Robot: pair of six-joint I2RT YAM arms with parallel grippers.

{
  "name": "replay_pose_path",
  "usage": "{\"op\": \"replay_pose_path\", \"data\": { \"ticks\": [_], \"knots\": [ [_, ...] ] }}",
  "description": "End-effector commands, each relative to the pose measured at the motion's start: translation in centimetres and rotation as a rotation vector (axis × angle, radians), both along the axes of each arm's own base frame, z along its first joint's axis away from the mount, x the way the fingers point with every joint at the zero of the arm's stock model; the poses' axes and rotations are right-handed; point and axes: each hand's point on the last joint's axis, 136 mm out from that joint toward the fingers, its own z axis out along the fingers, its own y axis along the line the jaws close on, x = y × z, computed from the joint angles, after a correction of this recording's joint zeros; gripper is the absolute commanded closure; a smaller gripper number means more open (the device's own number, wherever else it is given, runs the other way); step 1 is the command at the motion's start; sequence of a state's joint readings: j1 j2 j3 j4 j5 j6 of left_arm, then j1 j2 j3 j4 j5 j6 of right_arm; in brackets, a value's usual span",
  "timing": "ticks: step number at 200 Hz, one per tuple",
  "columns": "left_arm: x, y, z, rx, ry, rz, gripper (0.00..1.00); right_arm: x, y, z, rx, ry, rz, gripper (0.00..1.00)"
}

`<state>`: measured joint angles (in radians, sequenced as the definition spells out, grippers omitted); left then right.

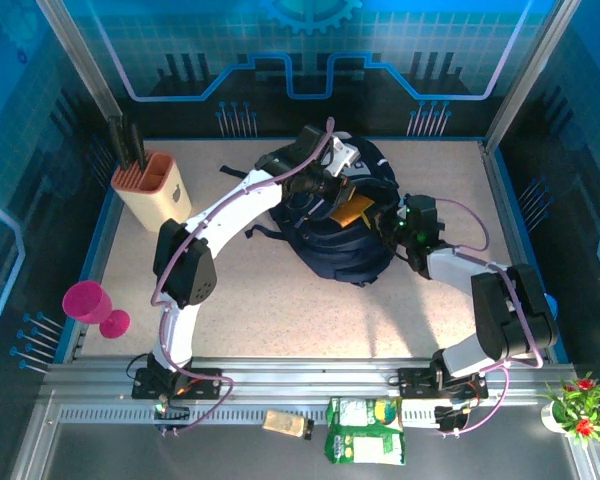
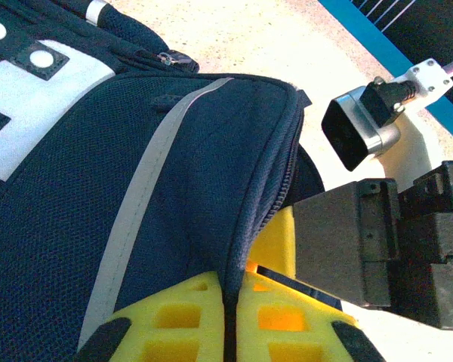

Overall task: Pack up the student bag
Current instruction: Close the student bag at the top-center of the table.

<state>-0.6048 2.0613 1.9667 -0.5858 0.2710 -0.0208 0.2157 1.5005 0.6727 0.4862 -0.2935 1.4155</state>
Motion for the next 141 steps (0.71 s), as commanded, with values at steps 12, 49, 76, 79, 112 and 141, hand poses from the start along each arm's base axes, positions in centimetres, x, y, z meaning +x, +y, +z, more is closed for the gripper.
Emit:
{"op": "replay_pose_path", "data": {
  "ticks": [12, 49, 76, 79, 112, 141],
  "knots": [
    [-0.1, -1.9, 6.5, -0.16, -0.099, -0.052, 0.91, 1.1, 1.3, -0.7, -0.083, 0.06, 0.015, 0.94],
    [0.1, -1.5, 6.5, -0.166, -0.086, -0.035, 0.91, 1.8, 2.8, -1.8, -0.074, 0.136, 0.077, 0.88],
    [0.3, -1.2, 6.1, -0.171, -0.069, -0.021, 0.9, 1.0, 2.7, -0.6, -0.083, 0.118, 0.103, 0.75],
    [0.3, -1.1, 6.1, -0.172, -0.067, -0.021, 0.9, 1.0, 2.6, 0.0, -0.084, 0.103, 0.104, 0.71],
    [0.1, -0.8, 5.1, -0.163, -0.039, -0.018, 0.86, -3.2, -0.2, 0.8, -0.181, 0.068, 0.095, 0.45],
    [-0.3, -0.1, 3.8, -0.167, -0.008, -0.006, 0.73, -7.3, -4.0, 1.3, -0.358, 0.061, 0.032, 0.35]
  ]
}}
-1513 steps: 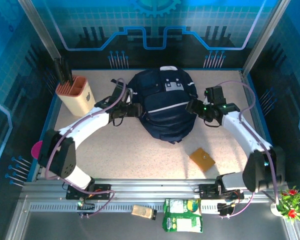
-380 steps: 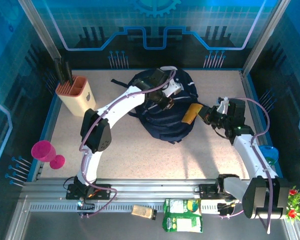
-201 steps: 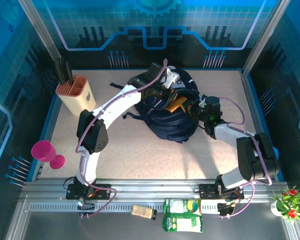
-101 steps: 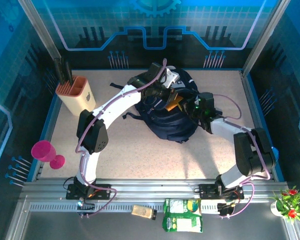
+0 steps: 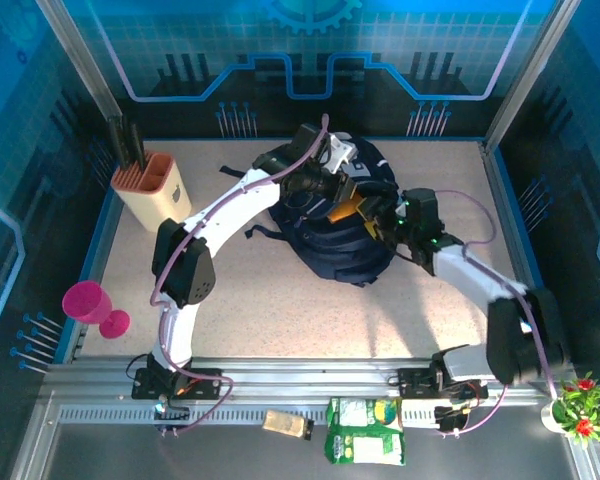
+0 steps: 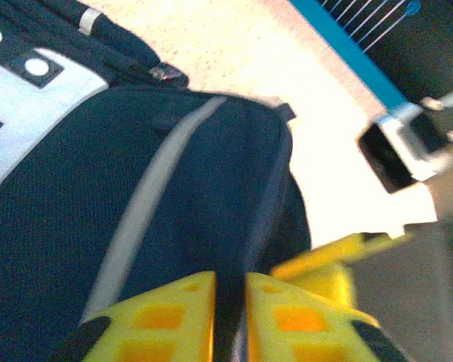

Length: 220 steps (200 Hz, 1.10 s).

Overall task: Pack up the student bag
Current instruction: Close the student bag at the top-center of the table, then rotate the student bag at the middle-right of the table.

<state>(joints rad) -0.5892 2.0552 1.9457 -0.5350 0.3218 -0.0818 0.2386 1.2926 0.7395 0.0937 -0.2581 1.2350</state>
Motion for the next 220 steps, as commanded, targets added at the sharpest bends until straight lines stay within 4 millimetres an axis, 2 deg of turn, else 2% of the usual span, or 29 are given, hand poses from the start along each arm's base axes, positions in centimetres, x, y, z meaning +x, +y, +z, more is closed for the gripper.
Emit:
{"op": "replay_pose_path", "data": {
  "ticks": [1, 23, 43, 58, 92, 118, 141, 174, 220],
  "knots": [
    [-0.7, 0.0, 3.2, -0.096, -0.041, -0.02, 0.72, -3.8, -3.7, -1.4, -0.192, 0.037, -0.043, 0.35],
    [-1.2, 0.9, 2.4, -0.101, -0.021, 0.007, 0.58, -5.7, -5.9, -0.5, -0.28, -0.001, -0.088, 0.3],
    [-1.5, 2.3, 2.0, -0.105, -0.008, 0.062, 0.47, -6.4, -7.1, 0.8, -0.358, -0.051, -0.101, 0.26],
    [-1.6, 4.1, 1.6, -0.099, 0.011, 0.136, 0.41, -6.4, -7.5, 1.8, -0.411, -0.085, -0.092, 0.23],
    [-1.3, 9.9, 0.0, -0.083, 0.075, 0.368, 0.33, -5.5, -7.2, 3.5, -0.474, -0.14, -0.046, 0.17],
    [-1.6, 13.1, -2.2, -0.094, 0.17, 0.495, 0.33, -4.9, -6.3, 3.9, -0.473, -0.157, -0.009, 0.16],
    [-1.9, 14.3, -4.3, -0.108, 0.259, 0.565, 0.34, -4.7, -5.3, 3.7, -0.463, -0.161, 0.018, 0.16],
    [-1.5, 14.2, -6.7, -0.136, 0.369, 0.593, 0.43, -4.5, -4.0, 3.2, -0.451, -0.156, 0.057, 0.16],
    [0.0, 14.3, -9.1, -0.095, 0.417, 0.606, 0.47, -4.4, -3.0, 2.8, -0.439, -0.148, 0.094, 0.17]
  ]
}}
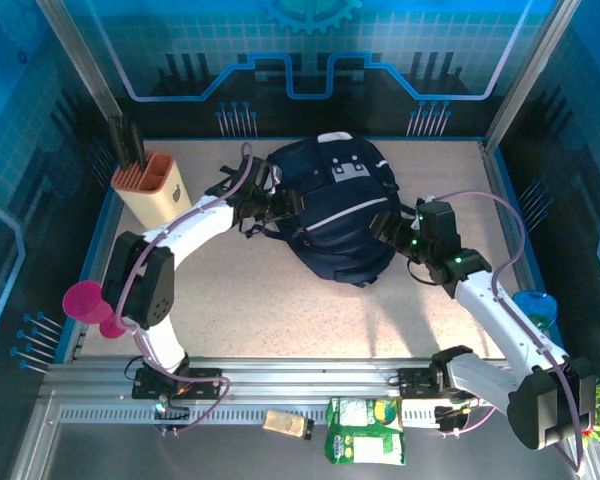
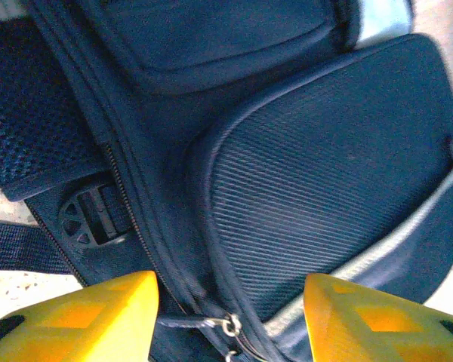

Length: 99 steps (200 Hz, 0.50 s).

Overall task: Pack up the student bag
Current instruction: Rotate the student bag at the middle-right of the table.

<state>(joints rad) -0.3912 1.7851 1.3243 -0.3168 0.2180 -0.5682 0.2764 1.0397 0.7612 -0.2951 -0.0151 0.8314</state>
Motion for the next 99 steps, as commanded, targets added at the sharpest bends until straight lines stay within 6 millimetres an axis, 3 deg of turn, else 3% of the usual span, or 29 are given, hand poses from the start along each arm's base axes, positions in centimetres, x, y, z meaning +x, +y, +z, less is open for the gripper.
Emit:
{"op": "replay_pose_path", "data": {
  "ticks": [1, 36, 99],
  "knots": [
    [1.2, 0.1, -0.2, -0.023, 0.029, 0.016, 0.47, 0.5, 1.1, 1.4, 0.009, -0.038, 0.043, 0.17],
    [2.3, -1.0, -0.4, -0.076, 0.045, -0.02, 0.58, 0.7, 1.7, 0.1, 0.017, 0.002, 0.061, 0.17],
    [3.3, -2.0, -2.5, -0.102, 0.11, -0.034, 0.65, 1.0, 3.1, -3.3, 0.055, 0.095, 0.105, 0.18]
  ]
}}
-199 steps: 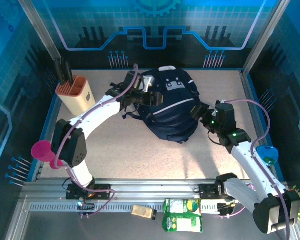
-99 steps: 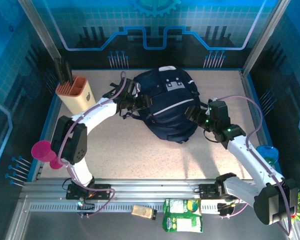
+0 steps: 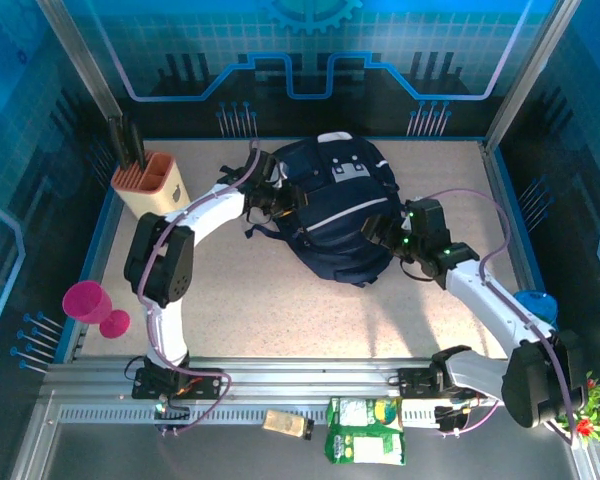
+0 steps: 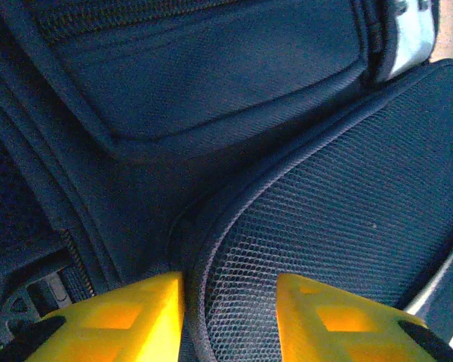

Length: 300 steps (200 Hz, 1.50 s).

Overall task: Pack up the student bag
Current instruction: Rotate the student bag at the middle-right of the table.

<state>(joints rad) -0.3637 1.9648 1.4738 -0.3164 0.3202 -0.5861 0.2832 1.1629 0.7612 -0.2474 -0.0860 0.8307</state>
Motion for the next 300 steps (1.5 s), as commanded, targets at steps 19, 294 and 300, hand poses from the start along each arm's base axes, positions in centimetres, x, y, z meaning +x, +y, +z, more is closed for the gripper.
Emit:
{"op": "replay_pose_path", "data": {
  "ticks": [19, 294, 300],
  "knots": [
    [0.0, -0.8, -0.4, -0.051, 0.053, -0.024, 0.69, 0.2, 1.8, -1.6, 0.044, 0.045, 0.052, 0.18],
    [-2.4, -2.0, 6.0, -0.368, -0.024, 0.029, 1.0, 1.9, 6.0, 2.1, -0.345, -0.067, 0.157, 0.34],
    [-2.4, -2.0, 6.0, -0.369, -0.029, 0.029, 1.0, 1.6, 6.8, 2.2, -0.346, -0.072, 0.153, 0.36]
  ]
}}
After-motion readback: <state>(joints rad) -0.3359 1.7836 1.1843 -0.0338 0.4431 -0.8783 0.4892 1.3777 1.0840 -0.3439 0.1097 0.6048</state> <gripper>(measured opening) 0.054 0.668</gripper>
